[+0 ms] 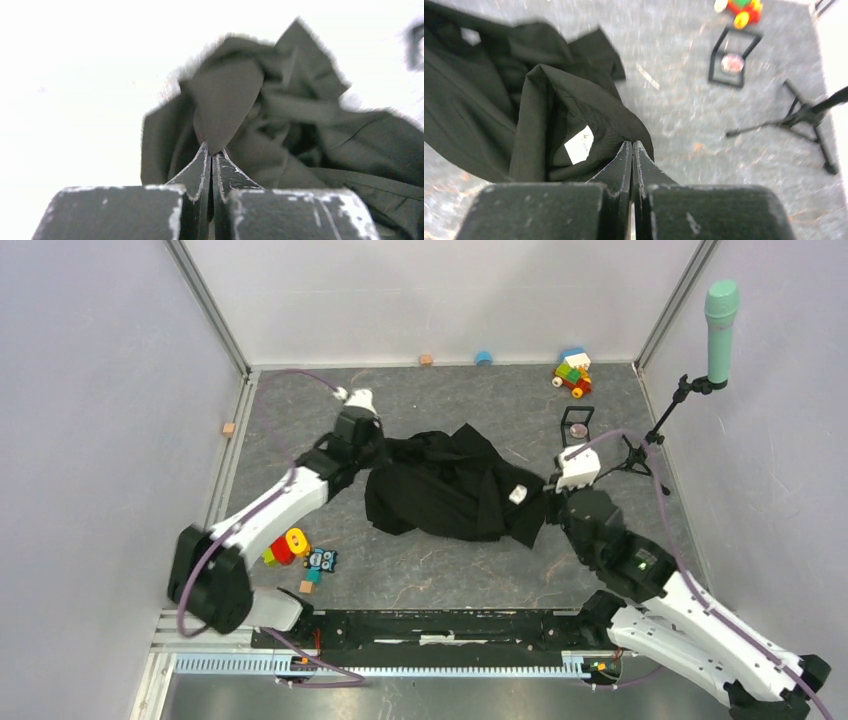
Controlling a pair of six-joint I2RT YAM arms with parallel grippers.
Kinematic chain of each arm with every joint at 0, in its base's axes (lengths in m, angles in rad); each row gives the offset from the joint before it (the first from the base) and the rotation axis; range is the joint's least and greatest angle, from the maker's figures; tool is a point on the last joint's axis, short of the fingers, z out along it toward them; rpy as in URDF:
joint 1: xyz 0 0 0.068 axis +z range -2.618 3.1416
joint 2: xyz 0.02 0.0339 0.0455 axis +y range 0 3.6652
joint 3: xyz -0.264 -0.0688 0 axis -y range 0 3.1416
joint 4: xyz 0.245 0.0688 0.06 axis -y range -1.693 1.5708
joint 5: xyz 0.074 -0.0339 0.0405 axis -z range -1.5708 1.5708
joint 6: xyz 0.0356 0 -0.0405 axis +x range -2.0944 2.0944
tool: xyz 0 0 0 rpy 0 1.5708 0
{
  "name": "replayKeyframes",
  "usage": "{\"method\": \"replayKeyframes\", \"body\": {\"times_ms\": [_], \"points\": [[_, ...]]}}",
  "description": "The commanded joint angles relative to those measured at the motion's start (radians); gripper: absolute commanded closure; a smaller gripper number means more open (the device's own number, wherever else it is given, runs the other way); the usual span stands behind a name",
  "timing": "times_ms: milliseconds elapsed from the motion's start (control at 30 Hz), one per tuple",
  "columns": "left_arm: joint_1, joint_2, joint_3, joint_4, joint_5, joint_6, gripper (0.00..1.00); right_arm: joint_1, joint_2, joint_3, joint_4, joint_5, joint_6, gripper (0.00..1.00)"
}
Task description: Pin the brooch onto the clothing
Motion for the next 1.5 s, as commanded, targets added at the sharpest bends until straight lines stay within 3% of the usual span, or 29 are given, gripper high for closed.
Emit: {"method": "replayKeyframes", "body": {"times_ms": [0, 133, 267, 533, 700, 967, 1200, 1467], "points": [[0.071, -0.275, 0.135, -0.042, -0.093, 0.022, 0.98, -0.002, 0.028, 0.259, 0.044, 0.096, -0.147, 1.00], [0.108, -0.432, 0.269, -0.117, -0.150, 0.069, 0.98, -0.001, 0.076, 0.521, 0.060, 0.103, -0.242, 1.00], [0.110, -0.560, 0.403, -0.128, -0.176, 0.142, 0.98, -0.002, 0.103, 0.766, 0.120, 0.015, -0.349, 1.00], [0.111, -0.605, 0.714, -0.229, -0.031, 0.256, 0.98, -0.002, 0.176, 1.089, 0.156, -0.235, -0.470, 1.00], [0.110, -0.622, 0.829, -0.285, 0.024, 0.267, 0.98, -0.001, 0.190, 1.150, 0.164, -0.346, -0.470, 1.00], [0.110, -0.588, 0.955, -0.355, 0.045, 0.304, 0.98, -0.002, 0.217, 1.204, 0.276, -0.375, -0.516, 1.00], [0.111, -0.592, 0.948, -0.362, 0.068, 0.324, 0.98, -0.001, 0.231, 1.230, 0.400, -0.372, -0.582, 1.00], [0.110, -0.659, 1.010, -0.375, 0.124, 0.283, 0.98, -0.003, 0.141, 1.170, 0.516, -0.573, -0.489, 1.00]]}}
